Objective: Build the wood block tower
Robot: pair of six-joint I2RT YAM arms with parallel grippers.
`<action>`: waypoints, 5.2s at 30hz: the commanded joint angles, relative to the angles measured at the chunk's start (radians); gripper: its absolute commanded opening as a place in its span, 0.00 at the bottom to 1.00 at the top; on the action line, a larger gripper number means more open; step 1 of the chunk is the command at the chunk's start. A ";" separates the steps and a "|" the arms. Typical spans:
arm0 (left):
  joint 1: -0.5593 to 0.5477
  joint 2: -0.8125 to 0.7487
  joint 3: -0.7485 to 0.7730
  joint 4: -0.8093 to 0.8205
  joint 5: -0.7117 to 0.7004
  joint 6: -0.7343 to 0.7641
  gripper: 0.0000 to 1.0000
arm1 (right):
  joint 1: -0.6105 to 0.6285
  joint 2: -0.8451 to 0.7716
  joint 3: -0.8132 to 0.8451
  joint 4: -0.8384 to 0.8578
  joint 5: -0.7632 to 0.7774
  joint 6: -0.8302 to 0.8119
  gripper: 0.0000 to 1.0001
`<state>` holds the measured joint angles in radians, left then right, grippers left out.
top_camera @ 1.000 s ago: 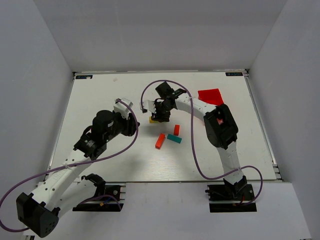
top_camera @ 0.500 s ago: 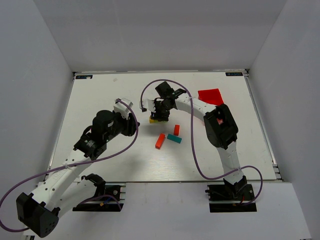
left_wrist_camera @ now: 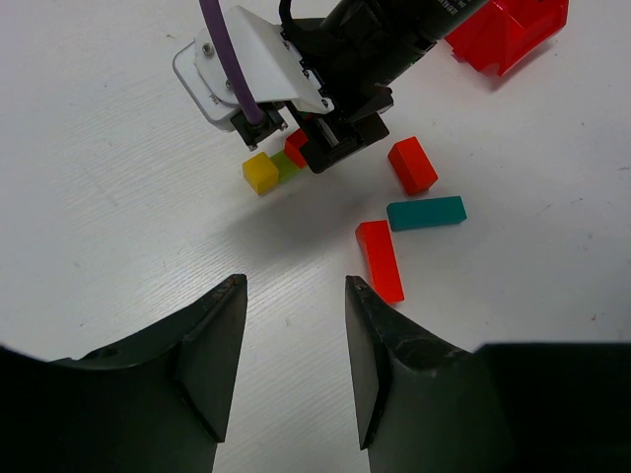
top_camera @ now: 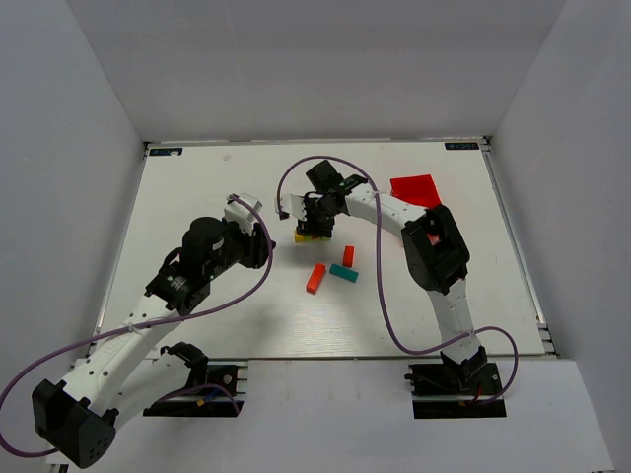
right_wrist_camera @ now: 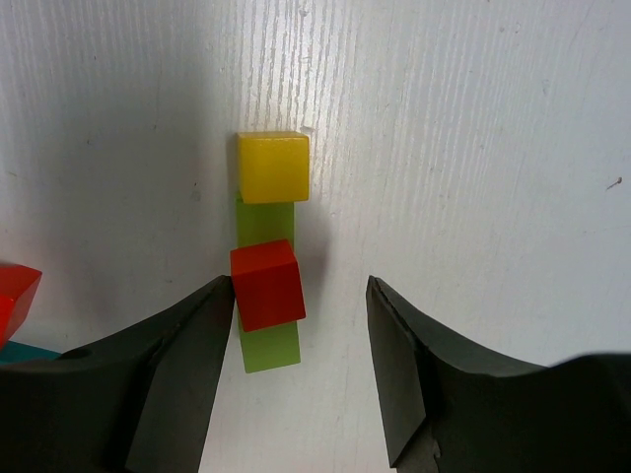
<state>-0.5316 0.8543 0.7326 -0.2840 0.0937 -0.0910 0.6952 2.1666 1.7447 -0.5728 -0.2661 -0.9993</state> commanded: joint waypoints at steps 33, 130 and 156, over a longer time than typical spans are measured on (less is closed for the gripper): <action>0.005 -0.021 0.008 0.011 0.000 0.000 0.55 | 0.004 0.007 -0.007 0.027 -0.001 0.027 0.62; 0.005 0.049 0.027 -0.006 0.149 0.037 0.50 | -0.178 -0.367 -0.360 0.076 0.027 0.824 0.45; 0.005 0.022 0.017 -0.006 0.167 0.028 0.50 | -0.141 -0.315 -0.451 0.053 0.062 0.941 0.58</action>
<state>-0.5312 0.8955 0.7284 -0.2920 0.2462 -0.0532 0.5503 1.8545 1.3102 -0.5224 -0.2184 -0.0734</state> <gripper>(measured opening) 0.497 0.578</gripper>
